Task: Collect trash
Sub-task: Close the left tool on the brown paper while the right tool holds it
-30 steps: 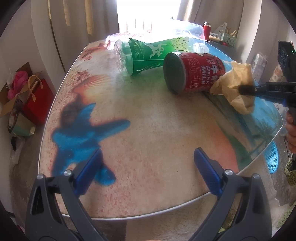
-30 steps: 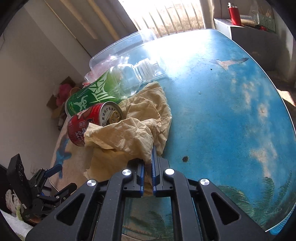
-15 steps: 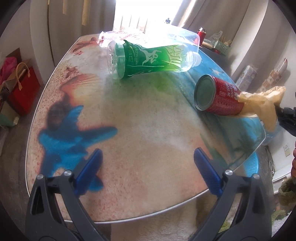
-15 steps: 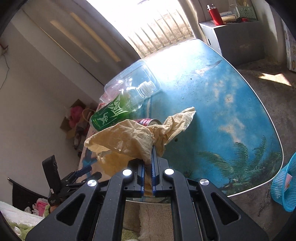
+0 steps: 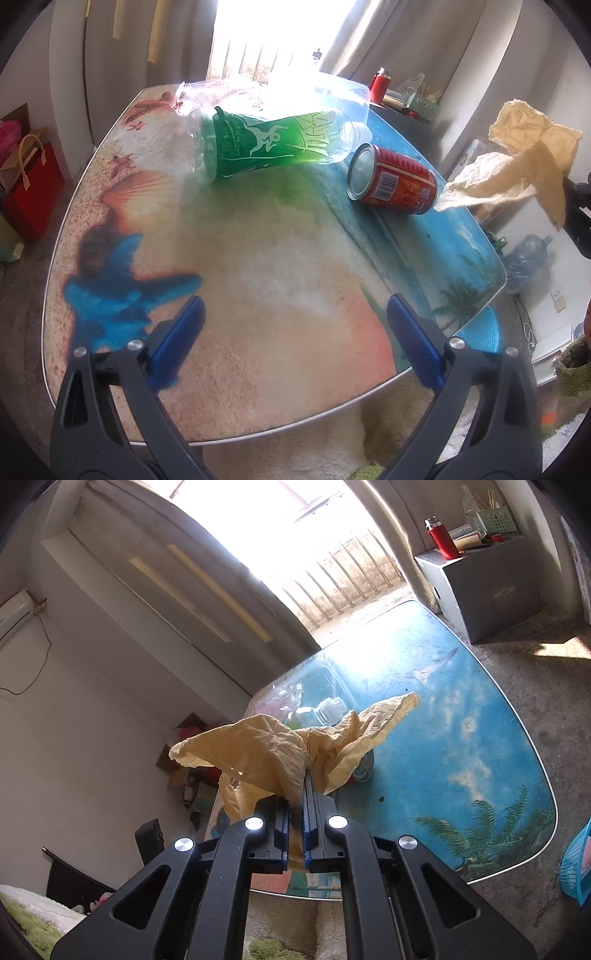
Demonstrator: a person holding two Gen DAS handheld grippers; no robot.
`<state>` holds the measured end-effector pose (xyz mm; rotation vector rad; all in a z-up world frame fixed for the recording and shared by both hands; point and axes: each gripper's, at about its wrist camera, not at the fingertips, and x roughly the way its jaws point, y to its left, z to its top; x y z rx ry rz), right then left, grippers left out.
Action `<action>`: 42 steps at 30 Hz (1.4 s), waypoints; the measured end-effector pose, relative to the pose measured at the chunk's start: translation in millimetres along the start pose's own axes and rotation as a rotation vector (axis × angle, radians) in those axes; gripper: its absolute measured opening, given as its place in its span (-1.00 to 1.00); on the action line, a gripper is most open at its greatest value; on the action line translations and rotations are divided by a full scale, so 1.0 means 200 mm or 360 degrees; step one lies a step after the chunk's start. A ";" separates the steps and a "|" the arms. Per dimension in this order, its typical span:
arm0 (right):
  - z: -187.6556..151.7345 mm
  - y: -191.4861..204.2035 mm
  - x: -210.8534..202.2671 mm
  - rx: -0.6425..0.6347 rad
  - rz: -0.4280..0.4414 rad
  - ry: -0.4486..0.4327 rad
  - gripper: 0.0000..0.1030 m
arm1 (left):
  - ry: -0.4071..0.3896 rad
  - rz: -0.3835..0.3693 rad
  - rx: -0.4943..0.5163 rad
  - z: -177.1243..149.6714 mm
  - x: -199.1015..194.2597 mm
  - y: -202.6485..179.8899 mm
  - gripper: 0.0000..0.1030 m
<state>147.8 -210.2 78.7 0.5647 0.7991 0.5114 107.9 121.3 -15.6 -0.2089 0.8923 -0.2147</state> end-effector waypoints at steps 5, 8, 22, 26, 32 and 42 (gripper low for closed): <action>-0.09 0.08 0.08 0.0007 0.0146 0.0177 -0.89 | -0.0129 -0.0057 -0.0018 0.05 -0.11 0.04 0.84; -0.16 0.09 0.21 0.0017 0.0165 0.0324 -0.89 | -0.0198 -0.0068 -0.0057 0.07 -0.19 0.08 0.84; -0.16 -0.06 0.82 0.0114 -0.0018 0.0627 -0.89 | -0.0224 -0.0457 0.0077 0.11 -0.24 -0.08 -0.03; -0.16 -0.13 0.93 0.0165 -0.0060 0.0681 -0.89 | -0.0187 -0.0471 0.0193 0.11 -0.17 -0.18 -0.05; -0.19 -0.19 0.99 0.0236 -0.0042 0.0718 -0.89 | -0.0142 -0.0468 0.0381 0.11 -0.03 -0.29 -0.05; -0.19 -0.32 1.00 0.0412 0.0114 0.0772 -0.89 | -0.0022 -0.0472 0.0627 0.14 0.16 -0.32 -0.01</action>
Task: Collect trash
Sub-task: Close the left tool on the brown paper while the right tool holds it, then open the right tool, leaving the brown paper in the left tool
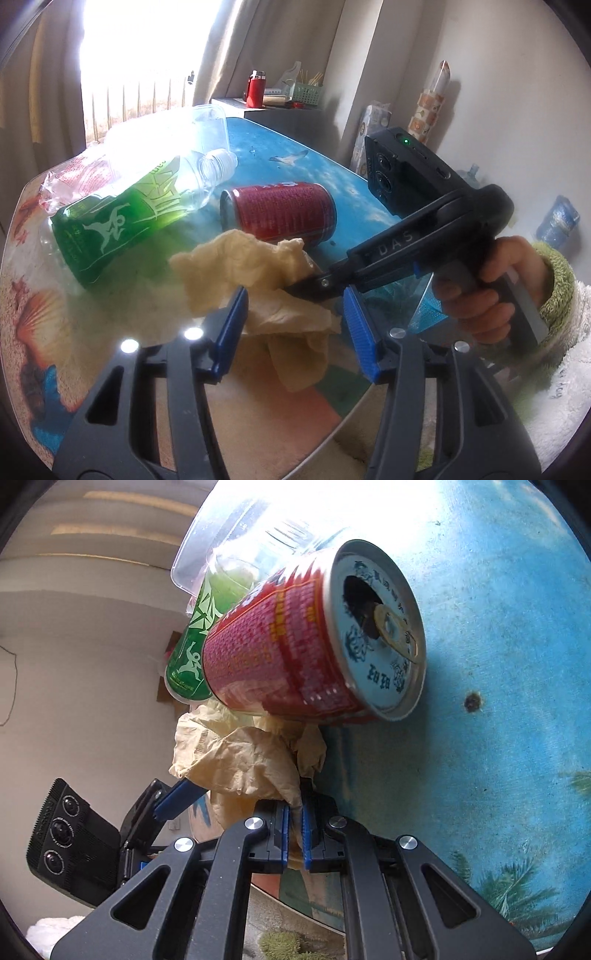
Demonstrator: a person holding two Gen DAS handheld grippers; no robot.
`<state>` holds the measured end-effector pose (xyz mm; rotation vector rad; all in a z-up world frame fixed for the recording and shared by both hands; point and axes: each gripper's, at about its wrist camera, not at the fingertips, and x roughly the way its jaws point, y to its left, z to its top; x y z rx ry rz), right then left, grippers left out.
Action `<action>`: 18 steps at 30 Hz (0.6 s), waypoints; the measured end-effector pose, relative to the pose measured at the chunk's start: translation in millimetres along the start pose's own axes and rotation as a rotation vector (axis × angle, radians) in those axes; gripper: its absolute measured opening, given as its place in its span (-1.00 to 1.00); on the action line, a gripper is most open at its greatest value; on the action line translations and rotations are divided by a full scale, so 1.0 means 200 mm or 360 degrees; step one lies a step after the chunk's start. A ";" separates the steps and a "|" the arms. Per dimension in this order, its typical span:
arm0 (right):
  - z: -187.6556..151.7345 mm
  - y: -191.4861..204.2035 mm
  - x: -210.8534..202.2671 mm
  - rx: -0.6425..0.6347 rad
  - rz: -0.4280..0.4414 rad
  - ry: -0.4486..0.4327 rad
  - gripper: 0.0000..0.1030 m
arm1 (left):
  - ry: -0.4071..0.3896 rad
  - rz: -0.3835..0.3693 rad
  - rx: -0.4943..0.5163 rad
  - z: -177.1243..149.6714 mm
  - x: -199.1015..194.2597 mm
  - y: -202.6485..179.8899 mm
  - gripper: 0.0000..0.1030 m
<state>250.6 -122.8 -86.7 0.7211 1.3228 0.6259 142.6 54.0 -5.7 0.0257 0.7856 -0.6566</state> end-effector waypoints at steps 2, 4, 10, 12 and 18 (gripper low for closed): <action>0.01 -0.03 0.00 0.0049 0.0061 0.0021 -0.89 | 0.0044 -0.0027 0.0030 -0.01 0.04 0.00 0.06; 0.02 -0.07 0.01 0.0088 0.0114 0.0043 -0.89 | 0.0085 -0.0019 0.0056 -0.03 0.07 0.00 0.08; 0.06 -0.11 0.02 0.0137 0.0177 0.0107 -0.89 | 0.0183 0.0071 0.0106 -0.04 0.17 0.01 0.08; 0.06 -0.13 0.02 0.0138 0.0181 0.0116 -0.89 | 0.0208 0.0105 0.0134 -0.04 0.20 -0.01 0.08; 0.03 -0.12 0.01 0.0130 0.0185 0.0112 -0.89 | 0.0251 0.0229 0.0214 -0.03 0.27 -0.08 0.08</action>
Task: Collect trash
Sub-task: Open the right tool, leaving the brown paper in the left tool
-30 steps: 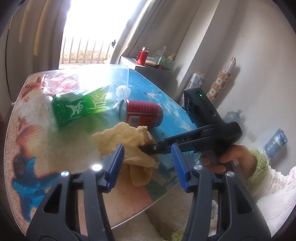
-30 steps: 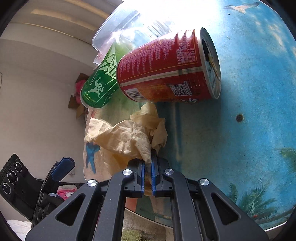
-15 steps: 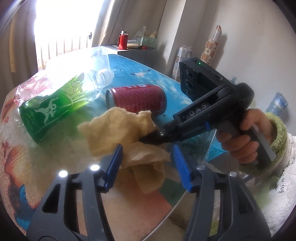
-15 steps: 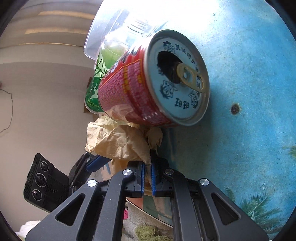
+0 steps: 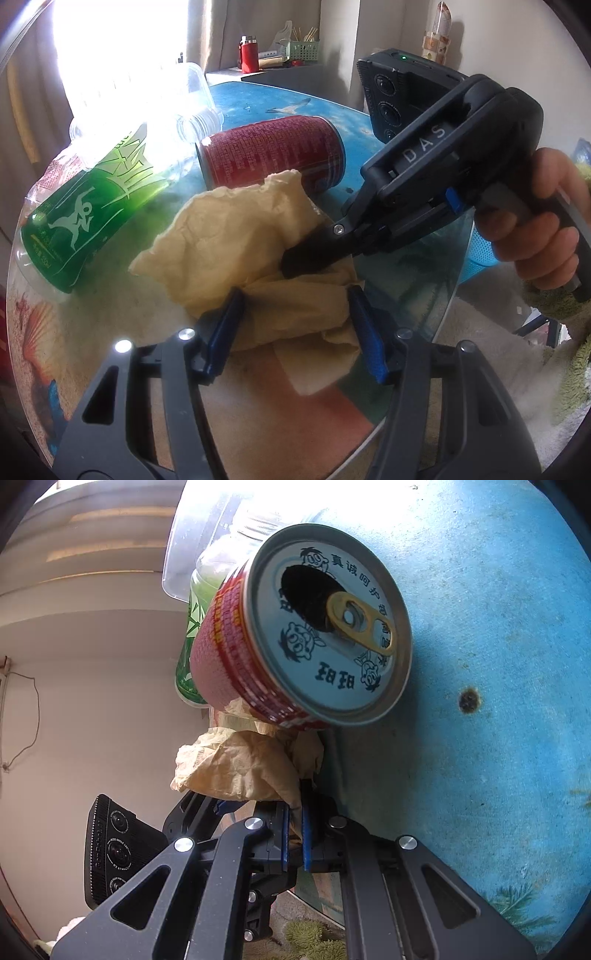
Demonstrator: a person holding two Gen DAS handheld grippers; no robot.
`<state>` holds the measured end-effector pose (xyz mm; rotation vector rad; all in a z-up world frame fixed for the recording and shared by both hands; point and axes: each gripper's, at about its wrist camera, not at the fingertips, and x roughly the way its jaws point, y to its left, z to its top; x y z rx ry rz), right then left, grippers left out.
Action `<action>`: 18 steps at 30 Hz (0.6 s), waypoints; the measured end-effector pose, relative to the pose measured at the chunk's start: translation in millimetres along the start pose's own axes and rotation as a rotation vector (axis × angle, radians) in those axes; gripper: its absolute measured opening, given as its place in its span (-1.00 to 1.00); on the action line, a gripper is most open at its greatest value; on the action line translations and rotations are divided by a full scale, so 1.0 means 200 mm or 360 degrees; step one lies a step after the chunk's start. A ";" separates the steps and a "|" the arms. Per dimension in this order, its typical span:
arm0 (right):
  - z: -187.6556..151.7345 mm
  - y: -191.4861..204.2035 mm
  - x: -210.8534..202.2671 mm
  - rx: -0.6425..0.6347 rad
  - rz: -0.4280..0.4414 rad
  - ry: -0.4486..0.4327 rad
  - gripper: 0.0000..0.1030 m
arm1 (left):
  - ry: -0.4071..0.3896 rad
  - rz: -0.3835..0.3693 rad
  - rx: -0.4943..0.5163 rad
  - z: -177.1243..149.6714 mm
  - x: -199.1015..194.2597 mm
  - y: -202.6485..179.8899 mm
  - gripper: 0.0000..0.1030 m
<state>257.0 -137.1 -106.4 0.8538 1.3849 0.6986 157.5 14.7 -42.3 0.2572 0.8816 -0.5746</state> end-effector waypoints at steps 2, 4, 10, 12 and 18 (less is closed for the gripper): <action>0.00 0.00 0.00 -0.0005 -0.0003 -0.0001 -0.89 | 0.0007 0.0038 0.0018 0.00 0.00 -0.02 0.05; -0.02 0.00 0.01 -0.0007 -0.0002 -0.0005 -0.88 | 0.0010 0.0045 0.0016 0.00 -0.01 -0.04 -0.02; -0.09 0.08 -0.01 -0.0025 -0.0008 -0.0044 -0.72 | 0.0017 0.0072 0.0002 0.01 -0.01 -0.04 -0.26; -0.11 0.10 -0.04 -0.0041 0.0000 -0.0076 -0.55 | 0.0018 0.0078 -0.0001 0.02 -0.01 -0.04 -0.31; -0.22 0.20 -0.16 -0.0179 -0.0179 -0.0216 0.07 | 0.0031 0.0101 -0.0034 0.01 -0.03 -0.03 -0.48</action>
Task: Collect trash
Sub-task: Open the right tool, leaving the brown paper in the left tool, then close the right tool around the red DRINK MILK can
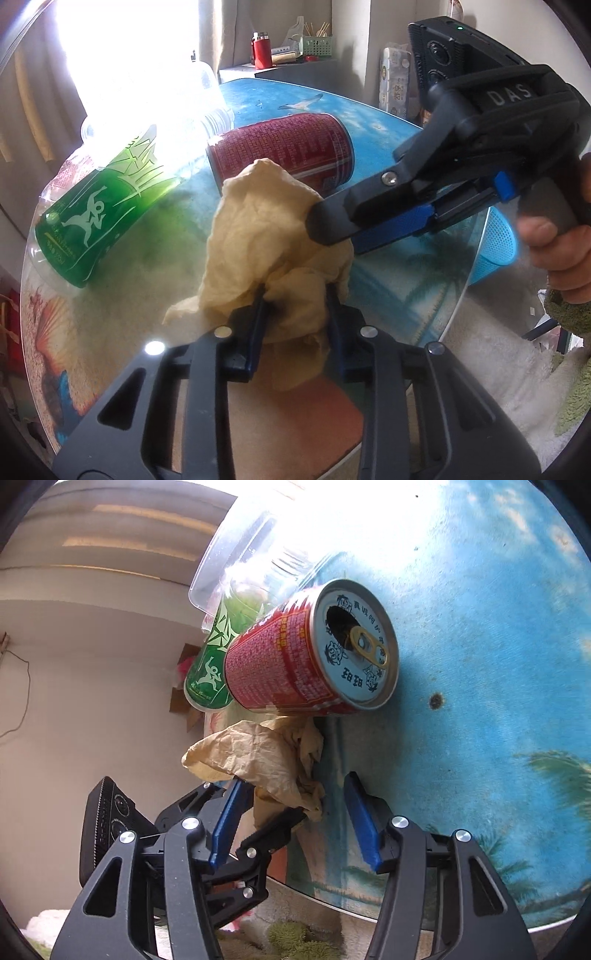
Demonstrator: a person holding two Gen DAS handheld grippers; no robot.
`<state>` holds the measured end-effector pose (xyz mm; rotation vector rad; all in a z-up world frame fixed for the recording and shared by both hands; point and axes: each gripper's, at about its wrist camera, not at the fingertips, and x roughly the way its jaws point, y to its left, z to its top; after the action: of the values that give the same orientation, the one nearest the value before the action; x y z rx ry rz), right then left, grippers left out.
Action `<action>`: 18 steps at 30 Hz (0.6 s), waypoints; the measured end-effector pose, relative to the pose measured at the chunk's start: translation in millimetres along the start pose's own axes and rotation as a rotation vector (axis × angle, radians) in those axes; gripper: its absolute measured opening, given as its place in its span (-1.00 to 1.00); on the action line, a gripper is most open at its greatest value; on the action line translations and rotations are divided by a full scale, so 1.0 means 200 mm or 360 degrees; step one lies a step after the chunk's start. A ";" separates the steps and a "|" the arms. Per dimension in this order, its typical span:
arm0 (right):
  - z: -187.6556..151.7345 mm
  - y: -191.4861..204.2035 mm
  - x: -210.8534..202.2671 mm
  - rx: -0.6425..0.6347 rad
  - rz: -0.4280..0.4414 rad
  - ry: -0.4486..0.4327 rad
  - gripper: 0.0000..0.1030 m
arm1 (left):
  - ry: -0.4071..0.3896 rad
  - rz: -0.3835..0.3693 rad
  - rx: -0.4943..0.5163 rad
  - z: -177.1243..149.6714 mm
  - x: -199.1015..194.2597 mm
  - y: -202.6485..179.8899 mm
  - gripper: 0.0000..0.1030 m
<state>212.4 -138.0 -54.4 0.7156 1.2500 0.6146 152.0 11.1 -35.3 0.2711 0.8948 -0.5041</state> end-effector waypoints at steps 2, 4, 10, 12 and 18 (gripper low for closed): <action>-0.04 0.03 -0.08 -0.0047 -0.0059 -0.0055 0.07 | -0.0004 0.0011 -0.0036 -0.01 -0.01 0.01 -0.55; -0.07 0.06 -0.15 -0.0087 -0.0099 -0.0119 0.09 | -0.0005 0.0021 -0.0088 -0.03 -0.03 0.02 -0.60; -0.10 0.21 -0.46 -0.0358 -0.0328 -0.0456 0.34 | -0.0001 0.0040 -0.0274 -0.06 -0.06 0.09 -0.66; -0.07 0.28 -0.51 -0.0498 -0.0400 -0.0544 0.50 | -0.0004 0.0022 -0.0330 -0.07 -0.07 0.11 -0.66; 0.16 0.34 -0.43 -0.0669 -0.0361 -0.0507 0.57 | -0.0022 0.0025 -0.0392 -0.09 -0.08 0.13 -0.67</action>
<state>222.4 -164.3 56.0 0.2989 0.8534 0.5281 144.8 45.6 -33.2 0.0502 0.9309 -0.3763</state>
